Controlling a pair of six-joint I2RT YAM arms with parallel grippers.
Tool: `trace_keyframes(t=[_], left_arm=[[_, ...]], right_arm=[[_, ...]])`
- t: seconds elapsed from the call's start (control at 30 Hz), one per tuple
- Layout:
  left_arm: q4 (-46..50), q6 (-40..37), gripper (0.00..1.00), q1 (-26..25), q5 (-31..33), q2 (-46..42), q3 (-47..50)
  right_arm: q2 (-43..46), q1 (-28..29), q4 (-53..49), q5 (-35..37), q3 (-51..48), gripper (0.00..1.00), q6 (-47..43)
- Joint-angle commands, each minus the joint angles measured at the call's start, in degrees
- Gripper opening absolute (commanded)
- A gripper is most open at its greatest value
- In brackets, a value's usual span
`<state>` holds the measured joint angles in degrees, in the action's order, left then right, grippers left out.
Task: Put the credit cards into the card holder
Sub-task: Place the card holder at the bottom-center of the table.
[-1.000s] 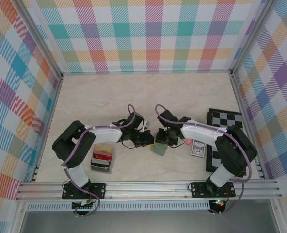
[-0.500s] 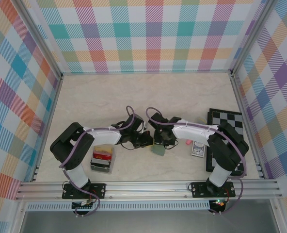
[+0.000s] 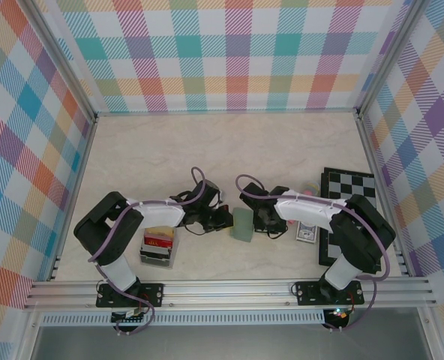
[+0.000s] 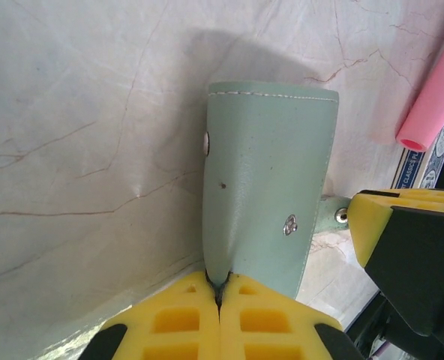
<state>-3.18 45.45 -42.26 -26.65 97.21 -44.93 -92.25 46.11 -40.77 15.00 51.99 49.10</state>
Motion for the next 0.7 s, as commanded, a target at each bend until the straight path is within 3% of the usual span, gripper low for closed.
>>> trace_keyframes(t=[0.0, 0.37, 0.53, 0.67], left_arm=[[1.33, 0.16, 0.01, -0.01, 1.83, -1.85, 1.48], [6.27, -1.35, 0.14, -0.03, 4.15, -4.28, 0.9], [9.18, -1.62, 0.24, -0.05, 5.47, -4.99, 0.11], [11.69, -2.07, 0.3, -0.04, 6.79, -6.93, -0.62]], right_arm=[[-1.05, -0.2, -0.77, 0.07, -0.59, 0.19, 0.39], [-2.73, 1.35, 2.48, 3.62, -3.49, 0.23, -5.88], [1.15, 1.62, 8.8, 4.45, -7.21, 0.24, -10.98], [5.98, 1.62, 13.06, 4.32, -8.92, 0.31, -14.33]])
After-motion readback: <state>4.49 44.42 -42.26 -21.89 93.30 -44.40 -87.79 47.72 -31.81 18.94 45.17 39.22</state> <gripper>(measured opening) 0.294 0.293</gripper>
